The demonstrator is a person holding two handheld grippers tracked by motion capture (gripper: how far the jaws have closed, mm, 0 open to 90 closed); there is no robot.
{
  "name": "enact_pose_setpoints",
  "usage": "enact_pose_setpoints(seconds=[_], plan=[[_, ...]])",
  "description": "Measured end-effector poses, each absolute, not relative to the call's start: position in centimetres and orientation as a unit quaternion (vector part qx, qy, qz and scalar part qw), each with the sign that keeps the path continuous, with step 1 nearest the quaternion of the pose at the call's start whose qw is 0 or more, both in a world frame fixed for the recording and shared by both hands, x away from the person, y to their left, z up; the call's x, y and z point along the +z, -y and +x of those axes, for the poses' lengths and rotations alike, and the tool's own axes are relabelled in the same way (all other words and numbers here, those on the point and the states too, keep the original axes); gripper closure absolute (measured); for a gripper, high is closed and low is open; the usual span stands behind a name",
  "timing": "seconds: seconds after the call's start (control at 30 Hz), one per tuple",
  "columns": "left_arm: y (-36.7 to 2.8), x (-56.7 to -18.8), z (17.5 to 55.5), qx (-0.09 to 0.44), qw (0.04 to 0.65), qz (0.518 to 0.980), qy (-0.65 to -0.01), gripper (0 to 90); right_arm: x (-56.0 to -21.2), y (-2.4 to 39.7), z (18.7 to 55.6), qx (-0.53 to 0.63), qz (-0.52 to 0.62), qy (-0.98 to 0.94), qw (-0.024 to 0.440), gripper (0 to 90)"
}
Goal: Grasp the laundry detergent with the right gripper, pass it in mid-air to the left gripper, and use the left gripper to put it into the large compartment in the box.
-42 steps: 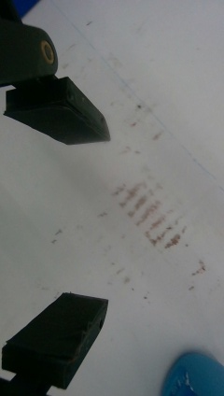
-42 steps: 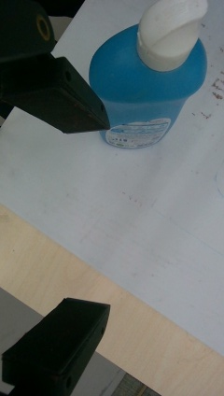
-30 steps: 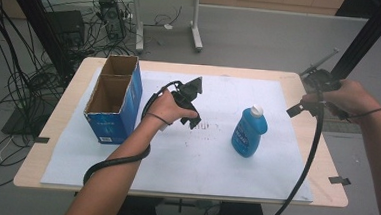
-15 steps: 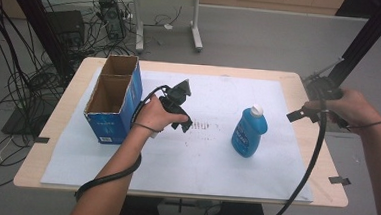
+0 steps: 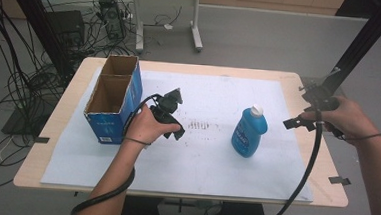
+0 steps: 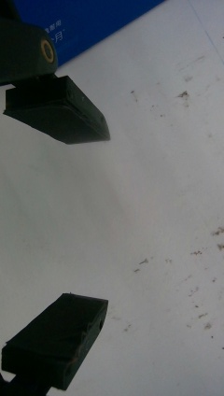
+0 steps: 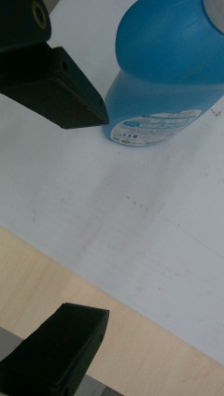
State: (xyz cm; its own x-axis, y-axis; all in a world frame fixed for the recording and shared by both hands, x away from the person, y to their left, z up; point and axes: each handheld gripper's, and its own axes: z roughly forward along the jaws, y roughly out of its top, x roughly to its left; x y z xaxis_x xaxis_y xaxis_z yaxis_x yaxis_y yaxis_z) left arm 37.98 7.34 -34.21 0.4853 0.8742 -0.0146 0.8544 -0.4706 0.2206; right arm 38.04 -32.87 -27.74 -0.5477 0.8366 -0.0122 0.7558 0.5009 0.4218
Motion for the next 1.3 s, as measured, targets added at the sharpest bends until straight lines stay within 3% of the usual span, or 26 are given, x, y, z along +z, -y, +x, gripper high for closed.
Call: enact_pose_setpoints(seconds=[1.3], plan=[[-7.5,-35.0,35.7,0.034,0.100,0.846,-0.523,11.4,-32.4,32.8,33.1,0.245,0.453,-0.852,0.097,5.0]])
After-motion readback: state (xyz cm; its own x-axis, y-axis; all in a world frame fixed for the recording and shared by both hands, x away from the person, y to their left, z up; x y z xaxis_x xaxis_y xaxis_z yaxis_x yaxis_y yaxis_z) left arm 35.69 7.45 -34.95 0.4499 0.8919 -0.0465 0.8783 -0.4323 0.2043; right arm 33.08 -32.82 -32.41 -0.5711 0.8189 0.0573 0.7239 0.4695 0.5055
